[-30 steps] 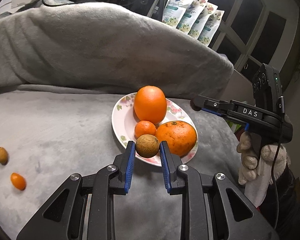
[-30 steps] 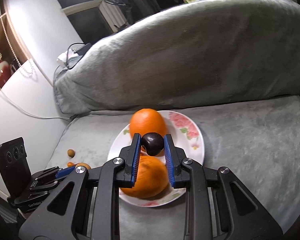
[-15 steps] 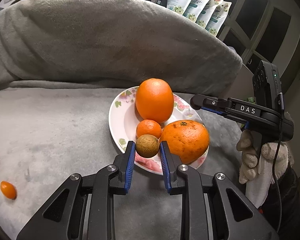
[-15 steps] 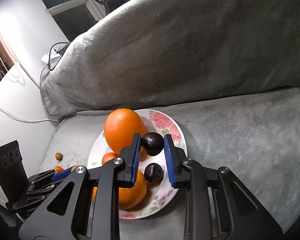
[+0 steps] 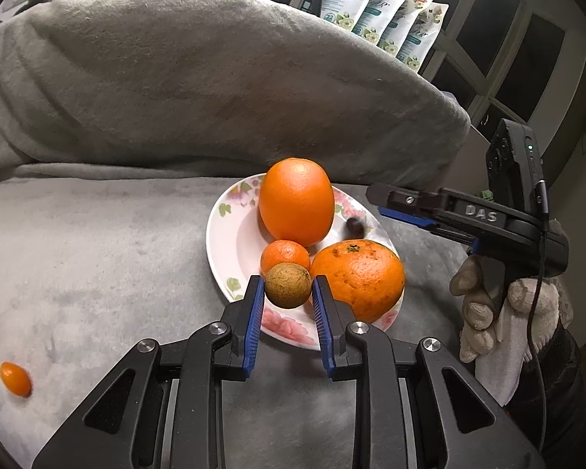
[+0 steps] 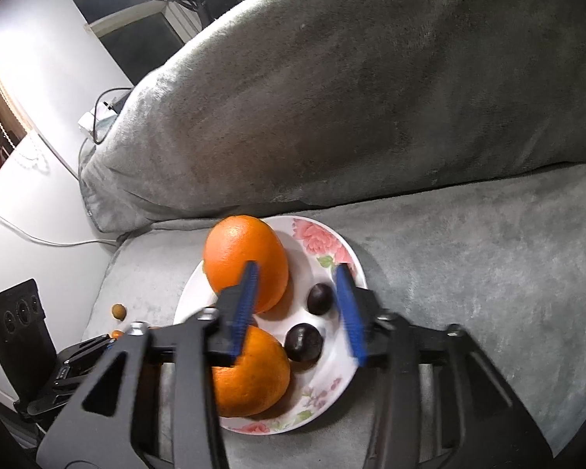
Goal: Organize fruits
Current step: 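Carry the plum and brown fruit to the plate and open both grippers, then move the right gripper to the red tomato while the left gripper approaches another dark plum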
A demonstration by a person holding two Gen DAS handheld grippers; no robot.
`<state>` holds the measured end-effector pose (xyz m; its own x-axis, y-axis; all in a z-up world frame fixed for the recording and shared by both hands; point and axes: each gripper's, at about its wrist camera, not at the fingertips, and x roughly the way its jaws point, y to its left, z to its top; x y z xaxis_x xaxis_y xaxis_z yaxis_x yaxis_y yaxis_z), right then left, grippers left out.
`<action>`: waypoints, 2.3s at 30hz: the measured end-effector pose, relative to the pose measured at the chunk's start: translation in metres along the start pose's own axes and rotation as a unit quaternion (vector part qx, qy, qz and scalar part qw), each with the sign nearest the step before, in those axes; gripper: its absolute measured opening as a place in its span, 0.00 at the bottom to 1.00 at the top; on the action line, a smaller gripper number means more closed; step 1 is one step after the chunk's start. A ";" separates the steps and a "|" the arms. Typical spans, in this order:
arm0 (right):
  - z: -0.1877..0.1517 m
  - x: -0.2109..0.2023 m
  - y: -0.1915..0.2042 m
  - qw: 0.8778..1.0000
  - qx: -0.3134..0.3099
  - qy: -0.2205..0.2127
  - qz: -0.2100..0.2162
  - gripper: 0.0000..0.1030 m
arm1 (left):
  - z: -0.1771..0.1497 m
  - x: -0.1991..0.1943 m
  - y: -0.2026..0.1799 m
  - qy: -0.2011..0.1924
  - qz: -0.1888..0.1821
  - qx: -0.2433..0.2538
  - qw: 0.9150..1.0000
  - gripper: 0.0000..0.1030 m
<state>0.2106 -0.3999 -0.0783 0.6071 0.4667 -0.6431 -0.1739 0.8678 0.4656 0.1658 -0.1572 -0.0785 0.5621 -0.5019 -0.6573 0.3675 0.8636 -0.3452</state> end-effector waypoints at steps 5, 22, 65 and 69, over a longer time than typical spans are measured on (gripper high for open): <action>0.000 -0.009 0.001 1.000 0.004 -0.019 0.001 0.78 | 0.002 -0.004 -0.002 -0.005 0.001 -0.002 1.000 0.61; -0.010 -0.041 0.044 0.993 -0.087 -0.065 -0.037 0.95 | -0.005 -0.032 -0.012 -0.033 0.033 0.028 0.998 0.74; -0.129 0.029 0.207 0.967 -0.229 0.075 0.081 0.56 | -0.171 -0.231 0.134 -0.083 0.269 -0.142 0.949 0.53; -0.136 0.040 0.215 0.964 -0.241 0.087 0.076 0.52 | -0.182 -0.235 0.146 -0.080 0.275 -0.162 0.944 0.49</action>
<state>0.0922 -0.1715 -0.0868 0.4136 0.5798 -0.7020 -0.6160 0.7460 0.2531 -0.0473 0.0959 -0.0967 0.7168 0.0485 -0.6956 -0.2442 0.9519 -0.1853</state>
